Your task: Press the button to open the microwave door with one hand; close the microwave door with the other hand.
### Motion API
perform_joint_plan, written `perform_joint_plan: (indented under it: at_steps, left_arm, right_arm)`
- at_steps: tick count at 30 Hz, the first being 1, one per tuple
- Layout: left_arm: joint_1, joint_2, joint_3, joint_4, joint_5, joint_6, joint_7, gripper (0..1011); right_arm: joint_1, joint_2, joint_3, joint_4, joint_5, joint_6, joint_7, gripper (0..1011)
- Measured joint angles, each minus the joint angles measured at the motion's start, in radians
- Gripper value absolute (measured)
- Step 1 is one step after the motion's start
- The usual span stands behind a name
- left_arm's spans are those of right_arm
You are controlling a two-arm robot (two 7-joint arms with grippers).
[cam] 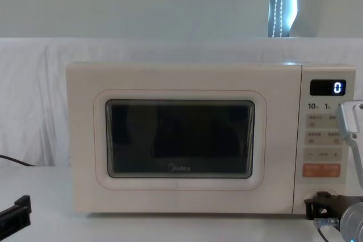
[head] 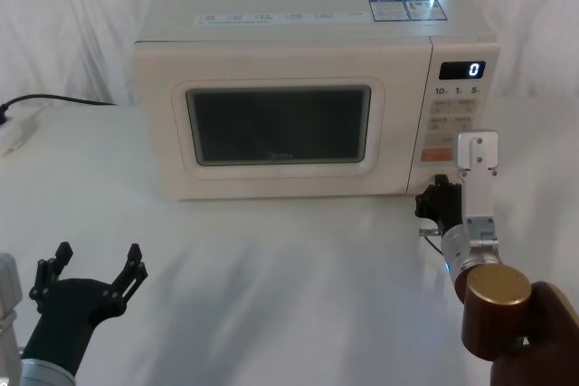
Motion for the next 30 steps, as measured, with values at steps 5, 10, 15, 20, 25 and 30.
perform_joint_plan:
  at_steps: [5,10,15,20,25,30]
  left_arm:
    - [0.000,0.000,0.000,0.000,0.000,0.000,0.000,1001]
    - [0.000,0.000,0.000,0.000,0.000,0.000,0.000,1001]
    - [0.000,0.000,0.000,0.000,0.000,0.000,0.000,1001]
    - [0.000,0.000,0.000,0.000,0.000,0.000,0.000,1001]
    - [0.000,0.000,0.000,0.000,0.000,0.000,0.000,1001]
    - [0.000,0.000,0.000,0.000,0.000,0.000,0.000,1001]
  right_arm:
    - [0.006,-0.002,0.001,0.009,-0.005,0.000,-0.004,0]
    - [0.011,-0.004,0.002,0.017,-0.009,0.000,-0.006,0]
    - [0.017,-0.005,0.003,0.023,-0.013,0.000,-0.009,0]
    - [0.026,-0.006,0.005,0.033,-0.017,0.000,-0.012,0]
    - [0.034,-0.007,0.005,0.044,-0.020,-0.001,-0.016,0]
    - [0.044,-0.008,0.008,0.062,-0.024,-0.004,-0.021,0]
